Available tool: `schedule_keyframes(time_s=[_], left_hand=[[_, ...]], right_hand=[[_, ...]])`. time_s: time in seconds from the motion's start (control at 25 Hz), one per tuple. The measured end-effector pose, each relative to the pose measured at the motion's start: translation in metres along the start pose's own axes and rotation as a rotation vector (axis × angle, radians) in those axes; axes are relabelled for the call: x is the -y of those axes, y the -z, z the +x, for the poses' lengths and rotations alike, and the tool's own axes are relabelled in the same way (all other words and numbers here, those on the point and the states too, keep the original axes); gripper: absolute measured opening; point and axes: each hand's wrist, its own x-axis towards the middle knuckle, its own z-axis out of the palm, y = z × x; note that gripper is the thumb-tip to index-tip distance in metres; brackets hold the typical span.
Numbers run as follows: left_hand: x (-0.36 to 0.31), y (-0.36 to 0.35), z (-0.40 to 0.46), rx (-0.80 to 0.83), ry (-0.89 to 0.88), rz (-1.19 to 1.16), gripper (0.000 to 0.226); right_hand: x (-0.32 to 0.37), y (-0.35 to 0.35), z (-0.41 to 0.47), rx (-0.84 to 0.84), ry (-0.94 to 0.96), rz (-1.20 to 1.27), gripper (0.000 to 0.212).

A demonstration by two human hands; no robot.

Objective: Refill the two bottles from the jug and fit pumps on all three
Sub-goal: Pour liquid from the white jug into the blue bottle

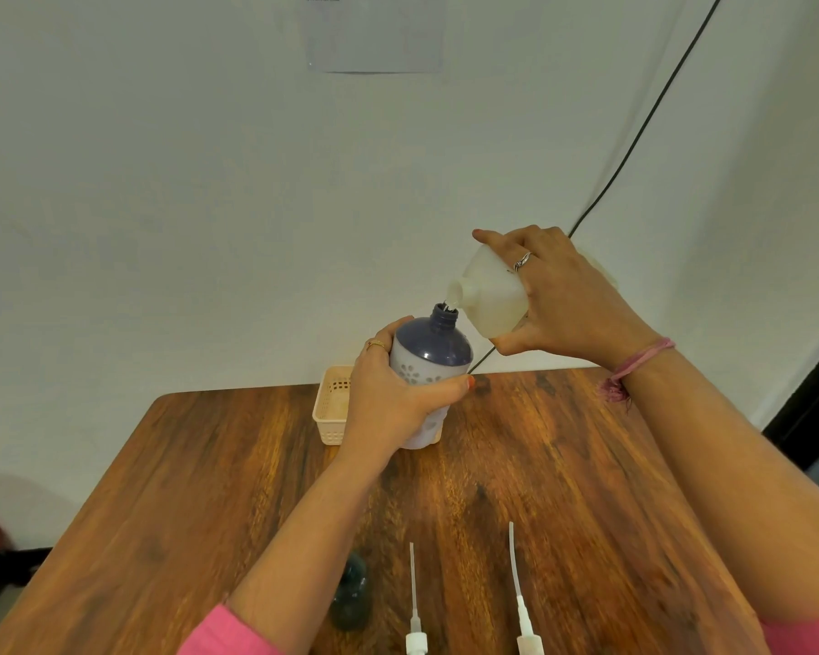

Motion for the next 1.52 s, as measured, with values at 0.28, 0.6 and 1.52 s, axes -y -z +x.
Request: schedule_keyframes(time_s=[0.28, 0.6, 1.52], left_hand=[[0.0001, 0.0009, -0.0001, -0.003, 0.003, 0.002, 0.078], [-0.0006, 0.0007, -0.0015, 0.002, 0.016, -0.009, 0.074], [-0.0001, -0.0005, -0.0058, -0.013, 0.026, -0.015, 0.079]], right_hand=[[0.0008, -0.0011, 0.0004, 0.004, 0.003, 0.006, 0.108], [0.0012, -0.0009, -0.0009, 0.001, 0.008, -0.001, 0.107], [0.0031, -0.0008, -0.0025, -0.013, 0.027, -0.028, 0.107]])
